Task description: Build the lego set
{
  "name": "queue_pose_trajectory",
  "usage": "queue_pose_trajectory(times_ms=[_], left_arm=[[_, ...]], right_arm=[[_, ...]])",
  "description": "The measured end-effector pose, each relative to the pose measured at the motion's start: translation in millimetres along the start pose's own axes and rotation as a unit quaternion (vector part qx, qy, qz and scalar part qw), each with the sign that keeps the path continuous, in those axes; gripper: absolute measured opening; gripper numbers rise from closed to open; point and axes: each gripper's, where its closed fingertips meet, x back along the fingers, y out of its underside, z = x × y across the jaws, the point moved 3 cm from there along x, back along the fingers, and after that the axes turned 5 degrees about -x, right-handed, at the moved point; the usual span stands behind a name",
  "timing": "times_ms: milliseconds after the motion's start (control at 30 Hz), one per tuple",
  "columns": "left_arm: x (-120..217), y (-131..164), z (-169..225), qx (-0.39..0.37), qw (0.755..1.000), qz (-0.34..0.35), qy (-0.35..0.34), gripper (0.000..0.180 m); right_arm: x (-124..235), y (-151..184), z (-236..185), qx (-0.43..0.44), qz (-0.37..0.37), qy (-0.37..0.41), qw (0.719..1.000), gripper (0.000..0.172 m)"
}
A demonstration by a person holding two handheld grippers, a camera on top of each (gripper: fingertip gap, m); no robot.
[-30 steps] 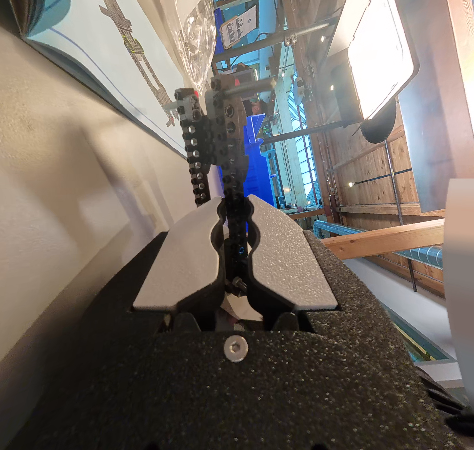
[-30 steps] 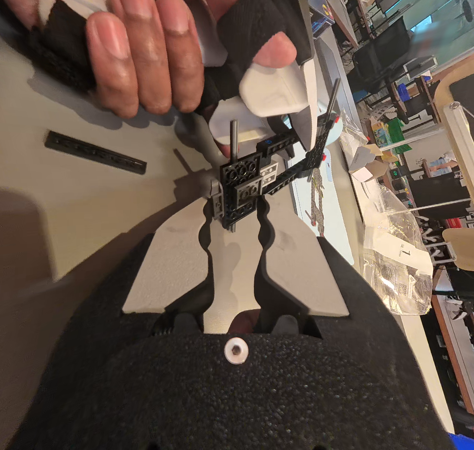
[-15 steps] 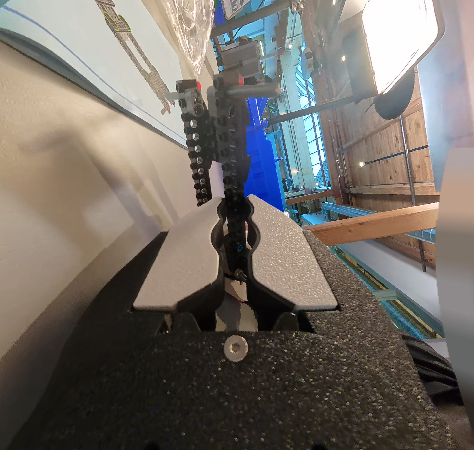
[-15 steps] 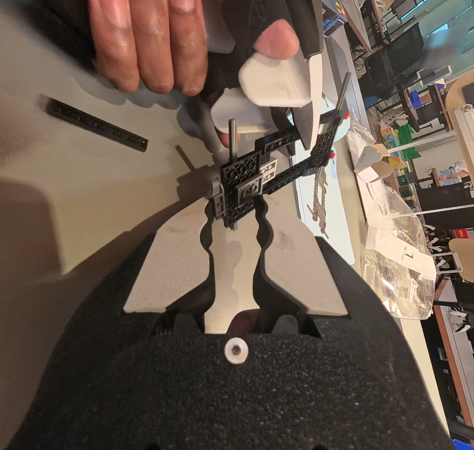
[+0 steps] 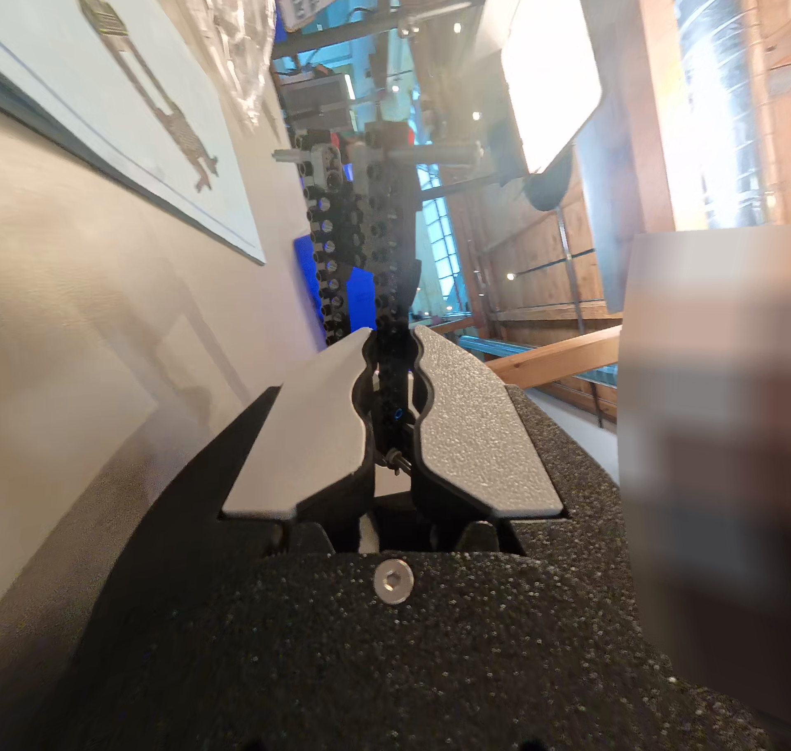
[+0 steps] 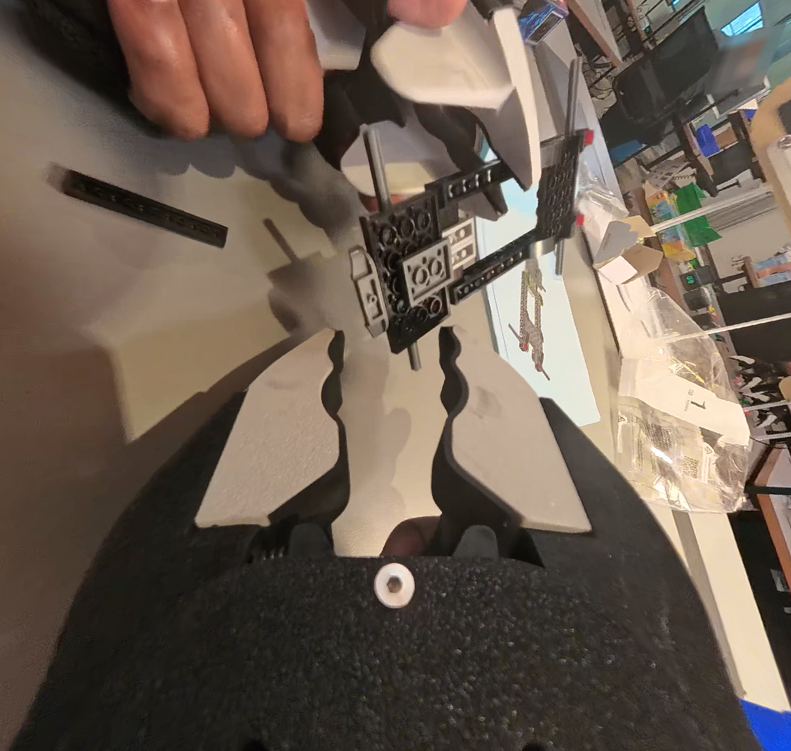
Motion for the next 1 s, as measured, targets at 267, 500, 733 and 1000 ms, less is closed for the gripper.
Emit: queue_pose_trajectory(times_ms=[267, 500, 733, 1000], left_arm=[[-0.5, -3.8, 11.6, 0.013, 0.997, 0.017, 0.077, 0.012], [-3.3, -0.8, 12.4, 0.013, 0.997, 0.004, 0.080, 0.012], [-6.9, 5.8, 20.2, 0.019, 0.993, -0.012, 0.115, 0.012], [-6.8, 8.0, 36.1, 0.040, 0.976, -0.027, 0.211, 0.013]], right_arm=[[7.0, -4.7, 9.6, 0.006, 0.022, 0.036, 0.999, 0.043], [15.6, -13.2, 11.0, 0.001, 0.067, 0.027, 0.997, 0.051], [24.7, -27.9, 1.9, 0.051, 0.114, 0.026, 0.992, 0.052], [44.2, -36.1, 11.9, -0.058, 0.190, -0.049, 0.979, 0.050]])
